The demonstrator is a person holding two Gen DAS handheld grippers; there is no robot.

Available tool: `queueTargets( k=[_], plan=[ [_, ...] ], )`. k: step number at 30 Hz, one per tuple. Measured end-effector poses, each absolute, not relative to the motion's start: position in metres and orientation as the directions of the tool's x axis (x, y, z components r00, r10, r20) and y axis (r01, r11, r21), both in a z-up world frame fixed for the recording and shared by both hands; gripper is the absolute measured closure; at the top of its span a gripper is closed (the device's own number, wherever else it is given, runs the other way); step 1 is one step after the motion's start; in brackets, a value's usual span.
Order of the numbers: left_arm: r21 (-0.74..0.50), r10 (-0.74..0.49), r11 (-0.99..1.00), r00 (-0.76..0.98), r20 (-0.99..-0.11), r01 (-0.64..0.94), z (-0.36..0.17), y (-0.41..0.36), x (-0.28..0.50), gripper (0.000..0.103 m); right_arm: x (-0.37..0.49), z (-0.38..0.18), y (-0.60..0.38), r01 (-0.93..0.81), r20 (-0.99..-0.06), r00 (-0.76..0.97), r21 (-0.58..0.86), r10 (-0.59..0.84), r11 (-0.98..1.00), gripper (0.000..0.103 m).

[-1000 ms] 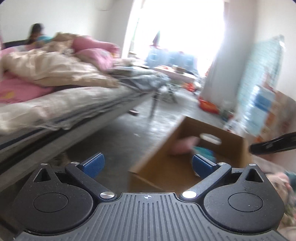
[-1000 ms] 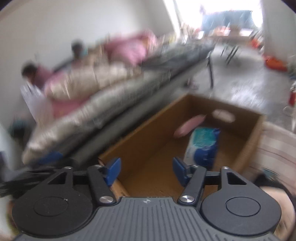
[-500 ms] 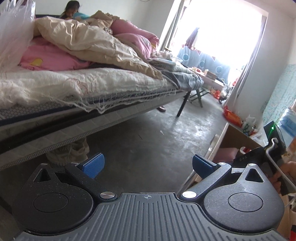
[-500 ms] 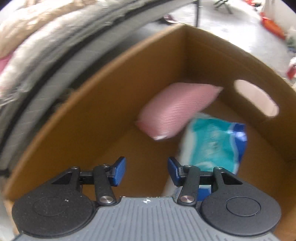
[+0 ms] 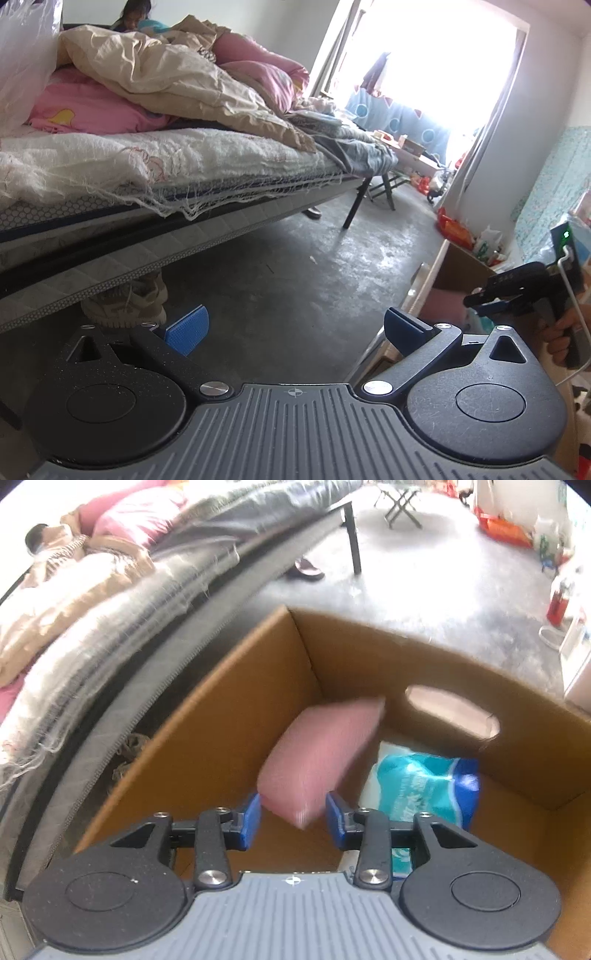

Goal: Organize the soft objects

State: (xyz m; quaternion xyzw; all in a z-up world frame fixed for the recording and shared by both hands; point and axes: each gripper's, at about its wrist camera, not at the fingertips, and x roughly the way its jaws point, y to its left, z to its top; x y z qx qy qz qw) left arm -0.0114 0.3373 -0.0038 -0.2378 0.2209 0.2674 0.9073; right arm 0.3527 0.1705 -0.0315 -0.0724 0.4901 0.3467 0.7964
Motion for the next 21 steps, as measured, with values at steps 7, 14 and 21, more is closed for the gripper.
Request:
queueTargets(
  k=[7,14,21],
  plan=[
    [-0.328,0.358,0.758,0.780,-0.514,-0.564,0.000,0.330,-0.010,0.001,0.356,-0.015,0.157,-0.582,-0.839,0.292,0.225,0.459,0.781,0.046],
    [-0.313,0.344,0.777,0.784,-0.516,-0.547,0.004,0.325,-0.010,0.001,0.364,-0.027,0.166,-0.480,-0.890,0.284,0.189,0.356,0.856,0.022],
    [-0.324,0.322,0.783,0.792,-0.519,-0.531,0.001,0.322,-0.007,0.001,0.364,-0.047,0.178,-0.461,-0.937,0.282,0.055,0.206,0.886,0.004]
  ],
)
